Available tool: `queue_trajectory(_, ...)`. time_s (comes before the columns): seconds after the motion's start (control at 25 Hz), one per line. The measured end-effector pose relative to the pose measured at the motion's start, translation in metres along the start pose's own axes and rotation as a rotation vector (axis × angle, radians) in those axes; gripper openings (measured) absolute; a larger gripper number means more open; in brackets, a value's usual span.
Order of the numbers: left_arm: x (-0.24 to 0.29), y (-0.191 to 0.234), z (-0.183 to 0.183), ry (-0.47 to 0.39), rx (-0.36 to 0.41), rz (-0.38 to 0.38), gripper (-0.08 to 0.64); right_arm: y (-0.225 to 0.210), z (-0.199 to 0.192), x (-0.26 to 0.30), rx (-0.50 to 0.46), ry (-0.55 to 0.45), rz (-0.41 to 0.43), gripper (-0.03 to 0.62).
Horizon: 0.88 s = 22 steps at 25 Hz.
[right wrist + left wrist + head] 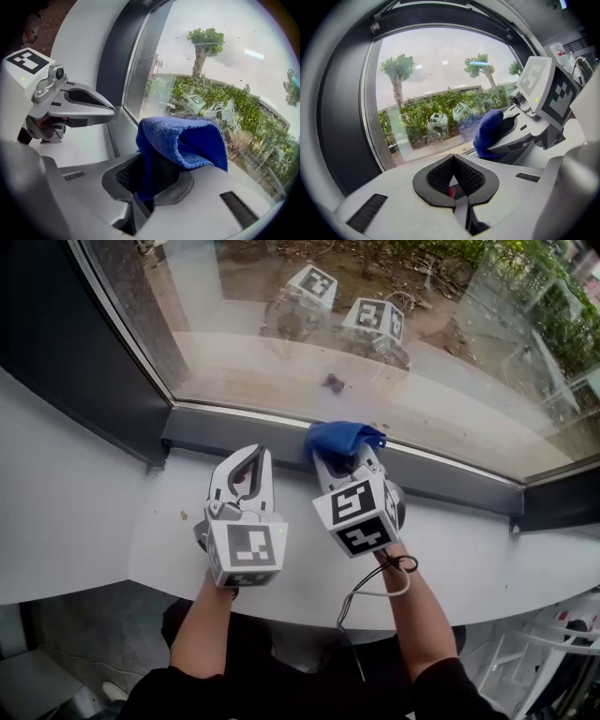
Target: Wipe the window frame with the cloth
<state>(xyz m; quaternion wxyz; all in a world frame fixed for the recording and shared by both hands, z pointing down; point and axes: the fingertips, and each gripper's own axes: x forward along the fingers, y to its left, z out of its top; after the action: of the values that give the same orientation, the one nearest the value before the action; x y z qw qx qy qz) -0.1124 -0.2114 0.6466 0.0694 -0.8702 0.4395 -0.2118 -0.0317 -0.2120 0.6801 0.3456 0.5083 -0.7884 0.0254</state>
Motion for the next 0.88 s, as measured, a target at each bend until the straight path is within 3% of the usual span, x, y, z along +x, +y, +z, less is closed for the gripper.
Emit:
queue_trajectory(0.08, 0.000, 0.000, 0.001, -0.016, 0.015, 0.010, 0.005, -0.001, -0.002, -0.001, -0.014, 0.007, -0.006, 0.040)
queue_trajectory(0.28, -0.001, -0.009, -0.003, 0.043, 0.047, -0.027, 0.005, -0.004, -0.005, -0.004, -0.066, 0.025, -0.044, 0.040)
queue_trajectory(0.44, -0.002, -0.013, -0.001, 0.015, 0.025, -0.030, 0.005, -0.003, -0.009, -0.005, -0.096, 0.039, -0.057, 0.040)
queue_trajectory(0.6, 0.001, -0.023, 0.002, 0.007, 0.069, -0.064, 0.005, -0.007, -0.014, -0.008, -0.135, 0.045, -0.087, 0.040)
queue_trajectory(0.88, -0.001, -0.037, 0.004, 0.021, 0.081, -0.083, 0.005, -0.008, -0.019, -0.011, -0.167, 0.039, -0.101, 0.040)
